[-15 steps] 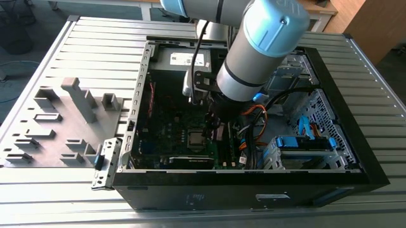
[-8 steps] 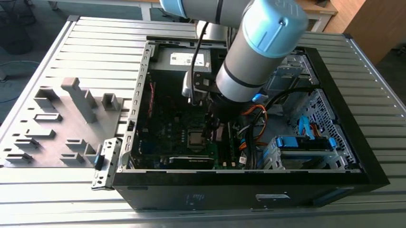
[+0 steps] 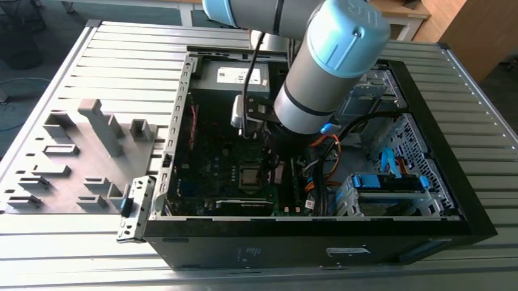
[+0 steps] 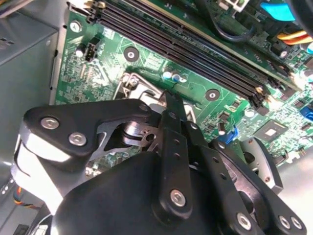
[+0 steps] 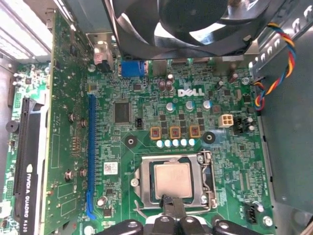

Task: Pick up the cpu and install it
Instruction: 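Install the first cpu locking lever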

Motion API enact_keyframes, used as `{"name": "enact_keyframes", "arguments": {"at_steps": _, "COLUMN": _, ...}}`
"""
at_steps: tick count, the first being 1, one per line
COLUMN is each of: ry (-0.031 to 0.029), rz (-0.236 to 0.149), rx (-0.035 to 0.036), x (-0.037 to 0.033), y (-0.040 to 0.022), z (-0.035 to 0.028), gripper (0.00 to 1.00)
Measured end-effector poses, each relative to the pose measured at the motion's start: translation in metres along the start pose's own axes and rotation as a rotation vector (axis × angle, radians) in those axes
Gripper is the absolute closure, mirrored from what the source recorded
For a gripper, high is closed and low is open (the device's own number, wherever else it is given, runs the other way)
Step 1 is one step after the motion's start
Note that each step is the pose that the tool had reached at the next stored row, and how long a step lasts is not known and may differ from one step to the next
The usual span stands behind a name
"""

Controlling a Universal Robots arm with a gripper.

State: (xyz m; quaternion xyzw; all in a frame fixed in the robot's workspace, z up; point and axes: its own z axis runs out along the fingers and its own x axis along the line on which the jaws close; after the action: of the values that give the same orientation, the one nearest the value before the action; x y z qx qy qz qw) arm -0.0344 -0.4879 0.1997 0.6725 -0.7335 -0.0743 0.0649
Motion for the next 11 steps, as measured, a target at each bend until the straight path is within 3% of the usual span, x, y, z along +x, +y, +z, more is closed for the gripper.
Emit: {"name": "enact_keyframes", "arguments": {"at_steps": 11, "ry": 0.0095, "rz": 0.0, "rx": 0.0008, "x": 0.0009, "y": -0.001, "z": 0.0044, "gripper": 0.89}}
